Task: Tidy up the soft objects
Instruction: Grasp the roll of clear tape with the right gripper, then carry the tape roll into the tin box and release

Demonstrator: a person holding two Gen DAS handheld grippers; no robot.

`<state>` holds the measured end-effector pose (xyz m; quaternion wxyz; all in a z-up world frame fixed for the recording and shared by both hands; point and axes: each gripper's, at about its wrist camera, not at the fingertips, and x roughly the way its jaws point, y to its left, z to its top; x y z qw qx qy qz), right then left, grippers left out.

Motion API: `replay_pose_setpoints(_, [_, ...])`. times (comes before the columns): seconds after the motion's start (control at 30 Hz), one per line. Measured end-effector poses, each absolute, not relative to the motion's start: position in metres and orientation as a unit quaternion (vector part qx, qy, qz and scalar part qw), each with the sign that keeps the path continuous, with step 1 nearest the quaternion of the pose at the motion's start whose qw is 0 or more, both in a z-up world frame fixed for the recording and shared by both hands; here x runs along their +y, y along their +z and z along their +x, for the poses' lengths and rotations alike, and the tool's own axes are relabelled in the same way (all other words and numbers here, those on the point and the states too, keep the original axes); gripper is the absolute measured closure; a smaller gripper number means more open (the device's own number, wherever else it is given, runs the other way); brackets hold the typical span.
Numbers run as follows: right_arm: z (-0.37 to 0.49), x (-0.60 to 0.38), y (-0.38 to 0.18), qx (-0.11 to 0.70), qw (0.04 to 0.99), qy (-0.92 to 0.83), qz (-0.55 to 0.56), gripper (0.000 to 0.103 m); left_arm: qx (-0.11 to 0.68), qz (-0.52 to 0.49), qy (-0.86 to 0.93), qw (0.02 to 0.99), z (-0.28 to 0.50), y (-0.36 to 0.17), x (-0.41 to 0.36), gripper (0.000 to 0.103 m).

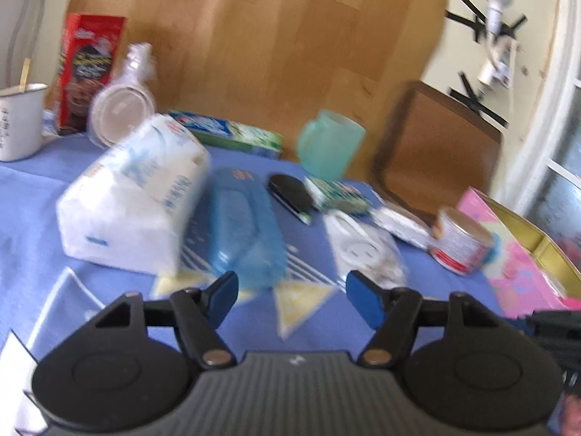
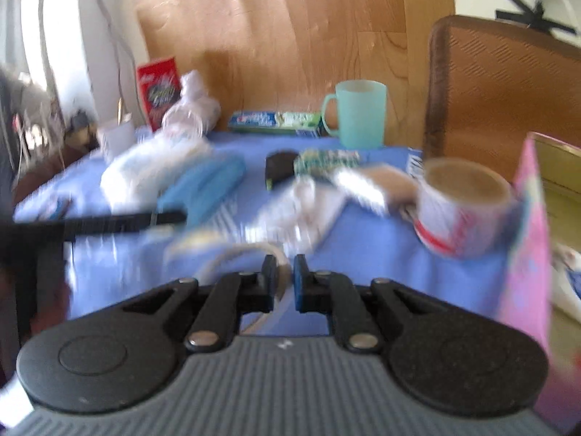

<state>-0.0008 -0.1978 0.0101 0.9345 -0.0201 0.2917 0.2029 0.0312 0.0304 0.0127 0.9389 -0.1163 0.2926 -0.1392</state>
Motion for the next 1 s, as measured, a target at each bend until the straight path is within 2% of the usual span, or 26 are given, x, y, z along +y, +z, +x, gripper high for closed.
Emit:
replay_pose_setpoints(0.07, [-0.022, -0.207, 0.002, 0.286, 0.938, 0.195, -0.013, 0.083, 0.306, -0.111, -0.17, 0.93, 0.024, 0.015, 0.021, 0.041])
replay_pose_setpoints(0.13, [-0.032, -0.215, -0.002, 0.292, 0.933, 0.212, 0.011, 0.051, 0.318, -0.102, -0.205, 0.92, 0.014, 0.019, 0.008, 0.044])
replay_pose_setpoints(0.27, [-0.051, -0.214, -0.007, 0.29, 0.925, 0.244, -0.005, 0.039, 0.348, -0.041, -0.225, 0.909, 0.008, 0.02, -0.025, 0.045])
replay_pose_setpoints(0.3, [-0.051, -0.208, -0.007, 0.287, 0.926, 0.244, -0.024, 0.033, 0.358, -0.031, -0.221, 0.907, 0.009, 0.017, -0.032, 0.048])
replay_pose_setpoints(0.4, [-0.049, -0.194, -0.011, 0.28, 0.928, 0.233, -0.082, 0.031, 0.366, -0.017, -0.21, 0.906, 0.009, 0.013, -0.045, 0.051])
replay_pose_setpoints(0.43, [-0.045, -0.188, -0.013, 0.28, 0.927, 0.233, -0.094, 0.032, 0.367, -0.018, -0.213, 0.906, 0.008, 0.013, -0.049, 0.059])
replay_pose_setpoints(0.63, [-0.038, -0.184, -0.016, 0.269, 0.926, 0.248, -0.09, 0.034, 0.361, -0.032, -0.211, 0.908, 0.004, 0.026, -0.056, 0.059])
replay_pose_setpoints(0.77, [-0.061, -0.202, 0.0, 0.204, 0.949, 0.222, -0.093, 0.035, 0.328, -0.026, -0.251, 0.91, 0.007, 0.059, -0.079, 0.059])
replay_pose_setpoints(1.0, [-0.085, -0.251, 0.033, 0.116, 0.983, 0.108, -0.089, 0.035, 0.28, 0.019, -0.34, 0.897, 0.013, 0.091, -0.17, 0.059])
